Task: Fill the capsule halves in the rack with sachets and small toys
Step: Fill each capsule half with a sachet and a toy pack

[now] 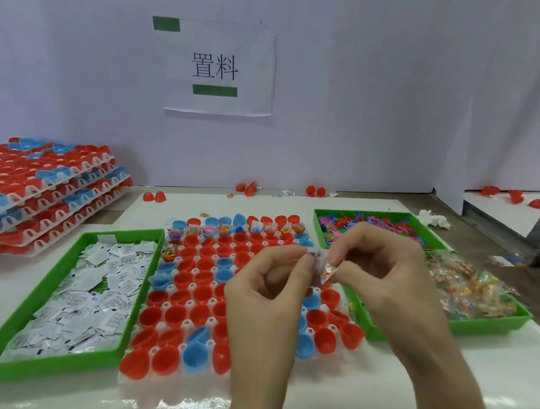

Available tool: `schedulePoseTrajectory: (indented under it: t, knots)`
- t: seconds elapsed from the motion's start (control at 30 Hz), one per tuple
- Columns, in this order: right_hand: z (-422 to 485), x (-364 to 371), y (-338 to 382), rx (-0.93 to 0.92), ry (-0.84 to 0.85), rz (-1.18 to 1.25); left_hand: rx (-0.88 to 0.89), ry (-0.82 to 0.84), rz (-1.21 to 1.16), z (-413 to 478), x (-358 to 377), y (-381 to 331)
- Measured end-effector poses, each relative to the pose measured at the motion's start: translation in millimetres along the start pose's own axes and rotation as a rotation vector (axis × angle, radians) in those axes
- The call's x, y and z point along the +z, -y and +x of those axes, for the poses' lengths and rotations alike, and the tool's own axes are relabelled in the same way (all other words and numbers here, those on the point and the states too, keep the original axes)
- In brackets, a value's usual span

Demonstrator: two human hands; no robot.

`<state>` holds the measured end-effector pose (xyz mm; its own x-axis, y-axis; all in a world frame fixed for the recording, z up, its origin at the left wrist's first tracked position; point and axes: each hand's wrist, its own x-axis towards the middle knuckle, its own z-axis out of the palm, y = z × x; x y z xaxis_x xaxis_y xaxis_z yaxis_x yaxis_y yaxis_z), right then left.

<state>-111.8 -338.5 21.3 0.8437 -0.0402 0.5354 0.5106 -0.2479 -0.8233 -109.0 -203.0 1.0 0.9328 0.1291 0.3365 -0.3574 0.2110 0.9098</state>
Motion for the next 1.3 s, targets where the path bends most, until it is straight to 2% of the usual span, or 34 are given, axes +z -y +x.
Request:
schedulePoseTrajectory:
  t: [0.33, 0.47, 0.53, 0.6, 0.63, 0.67, 0.73, 0.83, 0.9, 1.03, 1.3]
  knots:
    - [-5, 3, -8, 0.099, -0.005, -0.213, -0.055, 0.142, 0.126, 3, -6, 5]
    - [-4, -13, -11, 0.108, 0.056, -0.19, -0.065, 0.115, 0.149, 3, -14, 8]
    - [8, -35, -25, 0.14, -0.058, -0.195, -0.062, 0.057, 0.112, 4, -19, 8]
    - [33, -59, -52, 0.228, -0.264, -0.325, -0.075, -0.014, 0.051, 7, -24, 6]
    - [49, -67, -68, 0.285, -0.308, -0.409, -0.086, -0.038, 0.018, 8, -25, 6]
    - [65, -73, -85, 0.341, -0.29, -0.486, -0.099, -0.054, -0.018, 9, -25, 5]
    - [95, -73, -116, 0.438, -0.136, -0.634, -0.123, -0.066, -0.06, 10, -24, 4]
    - [124, -63, -150, 0.463, 0.08, -0.817, -0.132, -0.035, -0.067, 9, -22, 3]
    - [134, -51, -162, 0.471, 0.149, -0.906, -0.13, -0.011, -0.068, 9, -21, 4]
    - [138, -34, -173, 0.502, 0.109, -0.994, -0.142, 0.033, -0.105, 7, -22, 1]
    - [140, -42, -183, 0.533, 0.116, -0.886, -0.279, 0.029, -0.352, 11, -26, 4]
